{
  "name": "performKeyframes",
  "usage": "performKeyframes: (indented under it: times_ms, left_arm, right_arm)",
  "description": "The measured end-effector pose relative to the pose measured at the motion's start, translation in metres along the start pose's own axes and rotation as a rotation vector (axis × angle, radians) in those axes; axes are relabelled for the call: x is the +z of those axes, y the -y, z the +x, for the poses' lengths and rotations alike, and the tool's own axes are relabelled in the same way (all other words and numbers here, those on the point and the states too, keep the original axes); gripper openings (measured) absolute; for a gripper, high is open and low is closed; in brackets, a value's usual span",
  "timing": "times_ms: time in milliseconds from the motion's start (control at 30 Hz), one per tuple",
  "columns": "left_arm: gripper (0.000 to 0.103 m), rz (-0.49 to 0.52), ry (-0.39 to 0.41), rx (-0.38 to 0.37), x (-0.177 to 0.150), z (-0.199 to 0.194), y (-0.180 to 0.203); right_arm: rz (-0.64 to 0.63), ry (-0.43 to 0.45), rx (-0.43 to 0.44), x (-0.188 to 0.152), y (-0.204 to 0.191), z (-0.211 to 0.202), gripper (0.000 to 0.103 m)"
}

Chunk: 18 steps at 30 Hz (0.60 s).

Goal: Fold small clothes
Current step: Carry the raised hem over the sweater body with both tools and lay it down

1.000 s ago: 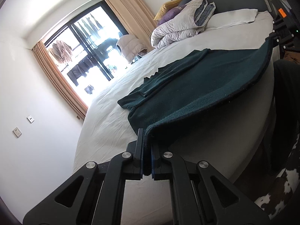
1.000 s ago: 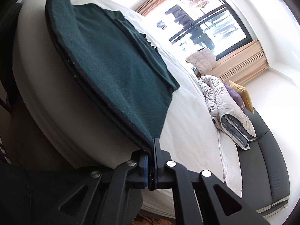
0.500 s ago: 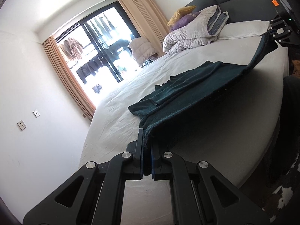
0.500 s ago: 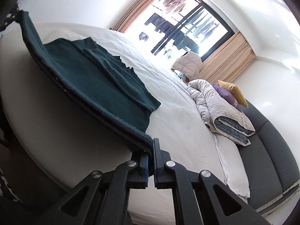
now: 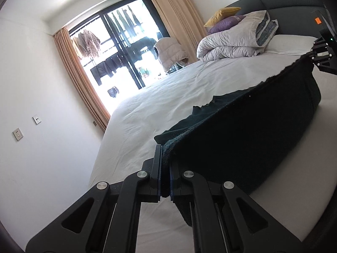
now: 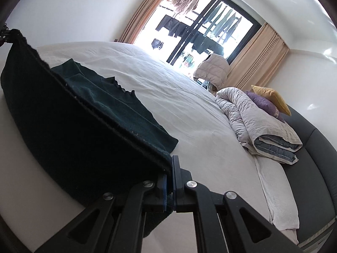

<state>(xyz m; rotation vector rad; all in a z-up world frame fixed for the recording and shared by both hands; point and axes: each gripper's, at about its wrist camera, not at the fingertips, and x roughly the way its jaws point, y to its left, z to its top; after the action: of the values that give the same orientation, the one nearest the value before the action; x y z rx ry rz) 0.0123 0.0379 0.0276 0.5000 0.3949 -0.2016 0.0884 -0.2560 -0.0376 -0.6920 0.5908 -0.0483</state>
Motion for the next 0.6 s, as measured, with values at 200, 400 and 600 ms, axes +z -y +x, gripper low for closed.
performKeyframes:
  times_ms: [200, 400, 600]
  left_arm:
    - [0.004, -0.076, -0.089, -0.027, 0.025, 0.094, -0.025]
    - [0.004, -0.121, -0.231, -0.063, 0.025, 0.191, -0.046]
    - [0.004, -0.115, -0.317, -0.077, 0.030, 0.259, -0.049]
  right_arm:
    - [0.052, -0.094, 0.090, 0.037, 0.010, 0.082, 0.003]
    - [0.096, -0.200, 0.170, 0.057, 0.017, 0.165, 0.003]
    - [0.114, -0.318, 0.224, 0.064, 0.012, 0.226, 0.003]
